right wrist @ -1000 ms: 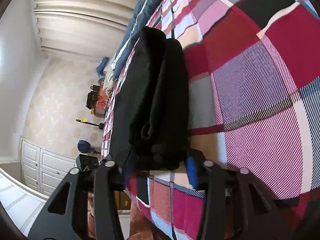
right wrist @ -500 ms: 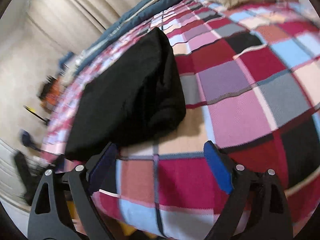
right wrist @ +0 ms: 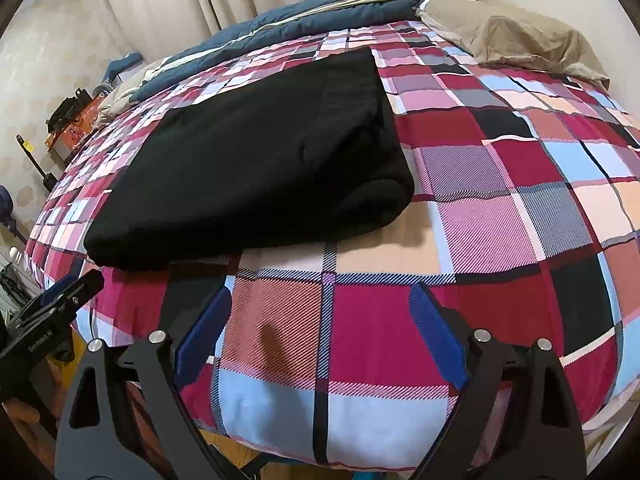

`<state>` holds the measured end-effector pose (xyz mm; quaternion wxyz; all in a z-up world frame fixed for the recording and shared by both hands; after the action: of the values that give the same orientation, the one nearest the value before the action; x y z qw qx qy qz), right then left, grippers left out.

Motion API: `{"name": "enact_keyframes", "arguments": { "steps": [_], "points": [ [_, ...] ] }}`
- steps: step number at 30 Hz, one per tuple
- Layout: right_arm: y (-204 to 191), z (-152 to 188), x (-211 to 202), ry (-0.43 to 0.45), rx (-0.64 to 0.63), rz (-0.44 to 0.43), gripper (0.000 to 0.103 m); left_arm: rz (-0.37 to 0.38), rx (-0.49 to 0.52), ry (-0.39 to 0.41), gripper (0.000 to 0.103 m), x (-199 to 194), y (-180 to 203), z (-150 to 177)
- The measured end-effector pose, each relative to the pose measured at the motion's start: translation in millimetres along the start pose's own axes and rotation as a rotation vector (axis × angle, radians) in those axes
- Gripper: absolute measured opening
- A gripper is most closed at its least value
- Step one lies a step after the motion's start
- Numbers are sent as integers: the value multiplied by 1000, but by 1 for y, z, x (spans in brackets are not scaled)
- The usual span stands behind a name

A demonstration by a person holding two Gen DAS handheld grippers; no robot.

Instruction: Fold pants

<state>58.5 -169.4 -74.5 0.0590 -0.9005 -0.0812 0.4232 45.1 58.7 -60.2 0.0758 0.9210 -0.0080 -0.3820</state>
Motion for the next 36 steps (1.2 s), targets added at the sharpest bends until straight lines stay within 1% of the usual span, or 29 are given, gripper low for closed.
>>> {"name": "enact_keyframes", "arguments": {
  "steps": [9, 21, 36],
  "points": [
    [0, 3, 0, -10, 8, -9, 90, -3, 7, -7, 85, -3, 8, 4],
    [0, 5, 3, -17, 11, -7, 90, 8, -20, -13, 85, -1, 7, 5],
    [-1, 5, 3, -17, 12, -7, 90, 5, -21, -13, 85, -1, 7, 5]
  ]
}}
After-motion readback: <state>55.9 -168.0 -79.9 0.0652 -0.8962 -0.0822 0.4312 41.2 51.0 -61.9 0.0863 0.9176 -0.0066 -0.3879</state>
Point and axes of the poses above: each gripper's, at about its wrist camera, not at the fingertips, and x roughly the way its jaws point, y to its right, z to its underside, the point moved 6 cm from there along x, roughly the way its jaws point, and after that the axes turned 4 degrees about z, right-handed, at the moved point
